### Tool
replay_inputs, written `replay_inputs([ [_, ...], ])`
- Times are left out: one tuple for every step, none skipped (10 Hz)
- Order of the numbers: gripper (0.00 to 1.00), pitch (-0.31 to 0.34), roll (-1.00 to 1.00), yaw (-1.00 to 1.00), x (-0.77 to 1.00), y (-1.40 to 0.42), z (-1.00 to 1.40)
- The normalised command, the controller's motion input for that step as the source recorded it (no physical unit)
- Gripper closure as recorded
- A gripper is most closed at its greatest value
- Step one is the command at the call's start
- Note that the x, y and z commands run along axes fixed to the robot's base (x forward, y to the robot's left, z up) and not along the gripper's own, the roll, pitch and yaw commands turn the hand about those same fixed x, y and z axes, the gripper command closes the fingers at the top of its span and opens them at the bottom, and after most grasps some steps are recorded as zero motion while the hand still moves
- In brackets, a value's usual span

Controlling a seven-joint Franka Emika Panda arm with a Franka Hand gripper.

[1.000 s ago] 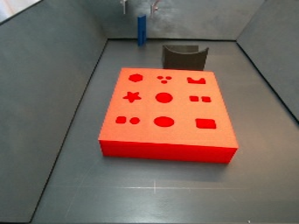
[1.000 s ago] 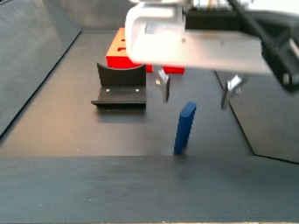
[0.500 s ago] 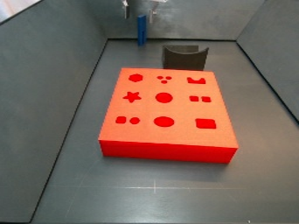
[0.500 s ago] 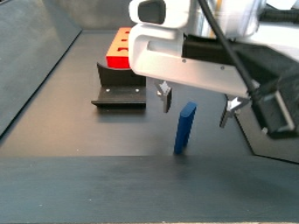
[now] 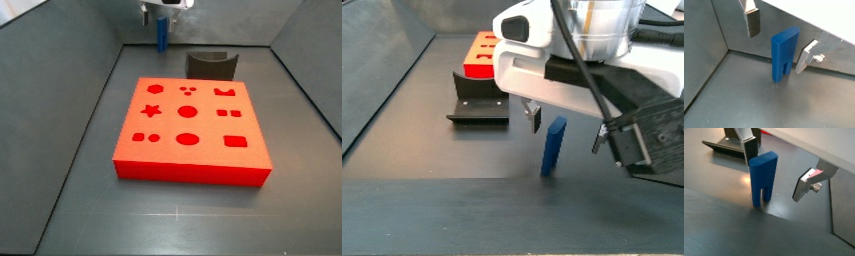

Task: Pick up the square-circle object. Move up. Move to above the board. Insert the square-circle object.
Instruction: Pick up the square-circle object.

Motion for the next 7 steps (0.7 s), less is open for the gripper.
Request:
replay_inputs([
  [0.0, -0.03, -0.11, -0.07, 0.25, 0.15, -0.28],
  [0.0, -0.031, -0.03, 0.0, 0.06, 0.03, -0.19],
  [0.0, -0.037, 0.0, 0.0, 0.0, 0.0, 0.0],
  [0.0, 0.0, 0.0, -0.01, -0.01, 0.0, 0.0],
  [0.0, 0.0, 0.0, 0.0, 0.0, 0.0, 0.0],
  [1.0, 0.0, 0.0, 0.0, 0.0, 0.0, 0.0],
  [1.0, 0.0, 0.0, 0.0, 0.0, 0.0, 0.0],
])
